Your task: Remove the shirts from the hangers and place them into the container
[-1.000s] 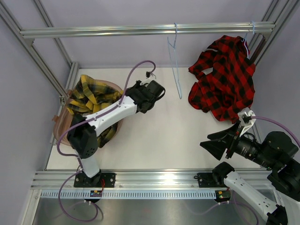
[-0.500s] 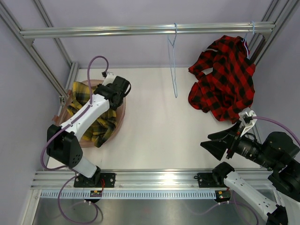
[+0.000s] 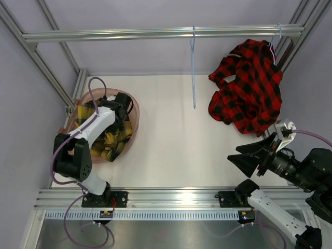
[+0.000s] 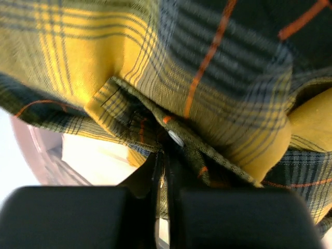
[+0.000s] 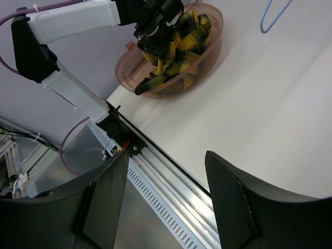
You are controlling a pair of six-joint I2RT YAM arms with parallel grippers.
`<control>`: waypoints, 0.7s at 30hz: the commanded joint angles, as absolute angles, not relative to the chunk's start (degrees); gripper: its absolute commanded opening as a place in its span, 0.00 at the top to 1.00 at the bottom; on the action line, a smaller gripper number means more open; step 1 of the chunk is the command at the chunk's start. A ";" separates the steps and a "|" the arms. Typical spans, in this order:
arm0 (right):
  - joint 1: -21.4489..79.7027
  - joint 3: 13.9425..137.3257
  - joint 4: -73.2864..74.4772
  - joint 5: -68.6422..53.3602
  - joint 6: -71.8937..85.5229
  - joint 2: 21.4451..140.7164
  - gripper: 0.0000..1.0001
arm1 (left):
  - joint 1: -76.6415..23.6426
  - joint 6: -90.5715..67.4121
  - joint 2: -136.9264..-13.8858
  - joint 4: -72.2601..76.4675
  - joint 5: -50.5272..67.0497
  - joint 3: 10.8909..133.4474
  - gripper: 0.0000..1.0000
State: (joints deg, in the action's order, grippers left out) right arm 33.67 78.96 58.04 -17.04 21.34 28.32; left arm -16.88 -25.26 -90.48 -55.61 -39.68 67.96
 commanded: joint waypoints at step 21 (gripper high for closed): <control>33.49 91.92 66.00 20.84 17.40 45.67 0.29 | -21.44 -30.24 -45.44 -39.74 -31.24 62.74 0.30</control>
State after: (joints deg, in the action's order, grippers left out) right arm 33.69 87.90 63.61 1.93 19.33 38.30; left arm -20.73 -31.09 -45.95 -46.57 -39.55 61.32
